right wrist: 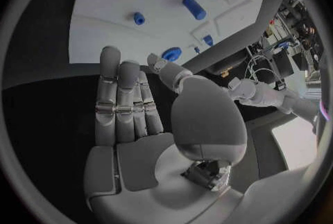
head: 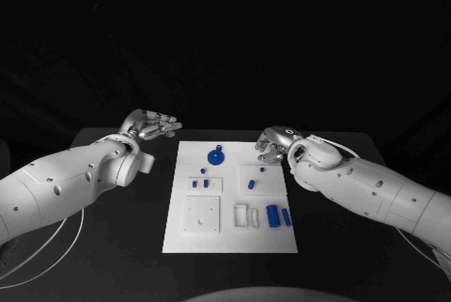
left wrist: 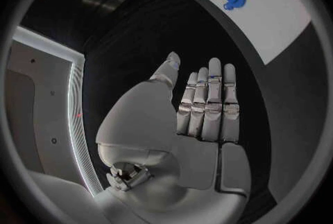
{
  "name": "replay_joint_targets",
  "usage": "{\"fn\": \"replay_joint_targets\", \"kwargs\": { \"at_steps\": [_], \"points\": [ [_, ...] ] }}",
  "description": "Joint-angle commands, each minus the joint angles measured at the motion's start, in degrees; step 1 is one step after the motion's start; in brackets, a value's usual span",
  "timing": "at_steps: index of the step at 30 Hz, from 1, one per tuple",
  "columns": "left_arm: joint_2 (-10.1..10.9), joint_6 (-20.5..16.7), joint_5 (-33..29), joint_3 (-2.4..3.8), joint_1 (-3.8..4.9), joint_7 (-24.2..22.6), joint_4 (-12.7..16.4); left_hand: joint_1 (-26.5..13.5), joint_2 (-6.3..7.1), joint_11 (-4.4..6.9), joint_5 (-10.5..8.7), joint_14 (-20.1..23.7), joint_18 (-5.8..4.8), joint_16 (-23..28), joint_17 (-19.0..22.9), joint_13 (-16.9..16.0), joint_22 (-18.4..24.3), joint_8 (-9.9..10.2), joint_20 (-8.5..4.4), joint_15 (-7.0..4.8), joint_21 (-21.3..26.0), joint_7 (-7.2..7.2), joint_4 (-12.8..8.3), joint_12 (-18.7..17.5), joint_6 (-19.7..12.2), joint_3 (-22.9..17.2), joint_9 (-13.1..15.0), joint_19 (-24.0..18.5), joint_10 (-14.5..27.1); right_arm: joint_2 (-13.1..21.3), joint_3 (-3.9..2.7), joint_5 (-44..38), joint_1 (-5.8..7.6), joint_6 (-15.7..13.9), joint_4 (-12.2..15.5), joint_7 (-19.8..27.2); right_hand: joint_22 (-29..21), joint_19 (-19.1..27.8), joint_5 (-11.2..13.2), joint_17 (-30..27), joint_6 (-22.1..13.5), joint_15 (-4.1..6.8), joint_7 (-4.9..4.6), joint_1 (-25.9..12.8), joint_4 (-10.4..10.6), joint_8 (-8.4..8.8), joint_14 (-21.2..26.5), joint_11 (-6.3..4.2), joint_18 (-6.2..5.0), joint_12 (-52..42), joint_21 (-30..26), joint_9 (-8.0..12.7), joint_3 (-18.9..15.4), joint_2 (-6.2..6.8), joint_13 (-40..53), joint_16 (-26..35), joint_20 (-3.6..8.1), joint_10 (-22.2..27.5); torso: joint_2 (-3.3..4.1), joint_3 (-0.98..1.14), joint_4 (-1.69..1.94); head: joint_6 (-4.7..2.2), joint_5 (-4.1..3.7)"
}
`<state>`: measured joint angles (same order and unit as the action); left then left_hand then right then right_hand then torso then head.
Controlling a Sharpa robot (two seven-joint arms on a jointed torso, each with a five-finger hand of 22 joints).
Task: Assemble the parts on the task board
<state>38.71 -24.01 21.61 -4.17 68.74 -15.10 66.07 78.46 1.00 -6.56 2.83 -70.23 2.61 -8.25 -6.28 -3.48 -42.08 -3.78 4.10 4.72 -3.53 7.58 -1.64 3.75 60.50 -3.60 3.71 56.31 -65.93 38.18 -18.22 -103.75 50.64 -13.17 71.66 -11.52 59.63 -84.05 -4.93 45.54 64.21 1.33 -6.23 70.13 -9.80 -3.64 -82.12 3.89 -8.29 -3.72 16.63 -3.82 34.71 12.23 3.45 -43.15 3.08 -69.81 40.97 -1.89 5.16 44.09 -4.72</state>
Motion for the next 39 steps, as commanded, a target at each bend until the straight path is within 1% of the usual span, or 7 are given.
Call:
{"fn": "replay_joint_targets", "kwargs": {
  "at_steps": [1,4,5,14,15,24,39],
  "points": [
    [0.8,3.8,-10.2,0.14,0.19,-4.2,2.0,1.2,-0.68,-0.20,0.29,0.4,0.48,5.0,1.0,0.1,6.9,0.2,1.18,1.05,-0.2,-0.07,-0.7,-0.3,-0.2,1.5,0.0,-1.3,0.8,0.4,0.14,-4.8,-0.49,2.0,0.7,-2.5,-0.2,-2.2,0.1,-0.1,0.4,-0.04,-0.05,-0.1,0.5,0.04,-0.5,0.05,0.08,0.3,0.3,0.0,-0.3,0.68,0.1,0.2,-0.49,0.4,-0.16,-0.20,0.25,0.10,0.20],
    [1.8,4.1,-10.7,0.23,0.32,-5.0,4.0,1.6,-1.35,-0.35,1.22,4.4,1.19,4.7,2.4,0.1,14.4,0.1,2.31,2.29,-0.1,-0.19,-1.5,-0.3,-0.1,2.7,0.0,-1.2,1.5,0.9,0.23,-4.8,-0.96,1.3,1.7,-2.5,-0.8,-2.3,-0.1,-0.1,0.3,-0.05,-0.10,0.2,0.8,0.05,-0.5,0.11,0.02,0.3,0.5,0.1,-0.9,0.81,0.1,0.2,-0.50,0.6,-0.05,-0.11,0.19,-0.19,0.20],
    [2.0,4.2,-10.8,0.24,0.35,-5.1,4.5,1.9,-1.52,-0.32,1.67,5.2,1.83,4.8,2.3,0.1,19.3,0.2,2.65,2.53,-0.3,-0.32,-2.3,-0.4,-0.3,3.2,0.0,-0.2,1.7,1.0,0.25,-4.9,-1.05,1.2,1.9,-2.6,-0.9,-2.3,0.0,-0.1,0.3,-0.06,-0.13,0.4,0.8,0.05,-0.6,0.14,0.00,0.3,0.6,0.1,-0.8,0.89,0.1,0.2,-0.49,0.7,-0.01,-0.06,0.18,-0.22,0.21],
    [2.8,4.4,-11.1,0.30,0.50,-5.7,5.9,1.6,-2.56,-0.49,1.78,4.6,1.50,4.8,2.4,0.1,29.5,0.1,2.36,2.32,-0.5,-0.07,-3.0,-0.3,0.1,3.7,0.0,2.5,1.3,0.9,1.19,-5.6,-1.56,1.8,2.2,-3.1,-1.5,-2.2,0.1,-0.1,0.1,-0.03,-0.15,0.4,0.8,0.04,-0.7,0.16,-0.10,0.3,1.4,0.0,-0.4,1.31,0.1,0.1,-0.50,0.8,0.00,0.02,0.09,0.28,0.59],
    [2.8,4.3,-11.1,0.30,0.51,-5.8,5.9,1.4,-2.76,-0.54,1.81,4.5,1.32,4.7,2.5,0.1,34.2,0.1,2.22,2.29,-0.7,-0.04,-3.4,-0.3,0.1,3.9,0.0,3.6,1.3,1.0,1.39,-5.6,-1.59,2.0,2.2,-3.2,-1.6,-2.2,0.0,-0.1,0.1,-0.03,-0.15,0.4,0.8,0.05,-0.7,0.16,-0.11,0.3,1.4,0.0,-0.3,1.33,0.1,0.1,-0.49,0.7,-0.01,0.04,0.07,0.32,0.62],
    [3.0,4.5,-11.2,0.31,0.55,-5.9,6.3,1.3,-2.72,-0.69,1.80,4.5,1.42,4.7,2.4,0.1,35.2,0.1,2.26,2.31,-1.1,0.03,-3.3,-0.3,0.2,4.0,0.0,3.8,1.2,0.8,2.24,-6.0,-1.99,1.9,1.9,-3.3,-1.9,-2.2,-0.5,-0.1,0.3,0.05,-0.11,0.4,0.8,0.04,-0.8,0.07,-0.10,0.3,1.8,0.0,0.1,1.32,0.1,0.1,-0.42,0.4,-0.02,0.03,-0.02,0.93,0.35],
    [3.2,4.7,-11.3,0.32,0.59,-5.9,6.2,1.2,-2.83,-0.63,1.77,4.6,1.52,4.7,2.5,0.1,35.5,0.1,2.24,2.31,-1.3,0.02,-3.2,-0.3,0.3,4.0,0.0,4.0,1.0,-0.7,2.51,-7.4,-3.56,-0.3,-0.3,-3.7,-2.1,-2.1,-0.3,0.1,1.3,0.34,0.06,0.8,0.1,0.01,-0.8,-0.23,-0.08,0.3,3.2,0.0,3.8,0.96,0.1,-0.2,-0.12,-0.8,-0.01,0.10,0.10,1.50,1.02]
  ]
}}
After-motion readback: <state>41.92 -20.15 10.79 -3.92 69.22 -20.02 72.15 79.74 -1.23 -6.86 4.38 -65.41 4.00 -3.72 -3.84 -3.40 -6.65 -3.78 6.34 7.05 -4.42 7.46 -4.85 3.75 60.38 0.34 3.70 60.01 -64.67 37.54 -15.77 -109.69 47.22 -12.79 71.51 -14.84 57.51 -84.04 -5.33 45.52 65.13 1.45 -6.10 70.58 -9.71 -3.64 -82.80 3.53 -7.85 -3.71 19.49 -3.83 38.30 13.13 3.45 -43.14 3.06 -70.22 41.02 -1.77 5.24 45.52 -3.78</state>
